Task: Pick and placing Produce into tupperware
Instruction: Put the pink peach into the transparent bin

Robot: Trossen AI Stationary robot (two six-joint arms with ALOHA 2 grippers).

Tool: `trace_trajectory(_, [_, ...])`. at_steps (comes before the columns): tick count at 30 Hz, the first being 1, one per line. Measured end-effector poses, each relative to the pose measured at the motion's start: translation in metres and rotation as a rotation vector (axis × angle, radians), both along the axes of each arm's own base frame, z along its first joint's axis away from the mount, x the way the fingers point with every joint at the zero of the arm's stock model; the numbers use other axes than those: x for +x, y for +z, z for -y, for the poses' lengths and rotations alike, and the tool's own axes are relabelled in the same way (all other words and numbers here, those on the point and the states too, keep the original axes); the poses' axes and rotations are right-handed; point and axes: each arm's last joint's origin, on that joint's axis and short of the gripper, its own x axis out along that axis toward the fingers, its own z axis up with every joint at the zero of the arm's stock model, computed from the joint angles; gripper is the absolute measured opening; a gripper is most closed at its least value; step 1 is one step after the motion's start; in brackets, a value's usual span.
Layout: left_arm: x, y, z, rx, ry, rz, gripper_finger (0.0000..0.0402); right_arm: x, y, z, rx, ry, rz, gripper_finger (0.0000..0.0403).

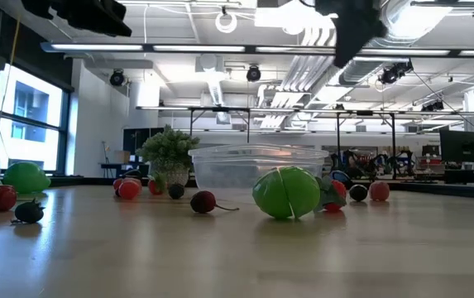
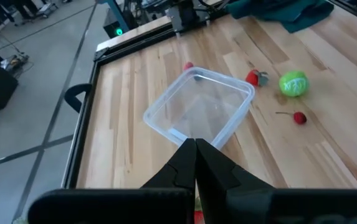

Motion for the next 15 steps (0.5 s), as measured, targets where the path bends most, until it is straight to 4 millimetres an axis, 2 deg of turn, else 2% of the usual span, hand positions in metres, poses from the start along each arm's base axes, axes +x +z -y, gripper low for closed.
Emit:
trace_trajectory(4, [0.000,0.000,-0.001,0.007,0.014,-0.004,0.0001,-0.025,-0.023,-0.008,0.152,0.058,0.001,0.0064])
trace_trajectory(7, [0.000,0.000,-0.001,0.016,0.030,-0.007,0.0001,-0.038,-0.042,-0.009,0.198,0.027,-0.030,0.0064])
trace_trajectory(10, [0.000,0.000,-0.001,0.019,0.036,-0.008,0.0001,-0.043,-0.064,-0.010,0.220,0.003,-0.074,0.0064])
trace_trajectory(15, [0.000,0.000,-0.001,0.021,0.037,-0.009,0.0001,-0.041,-0.094,-0.011,0.263,0.028,-0.056,0.0064])
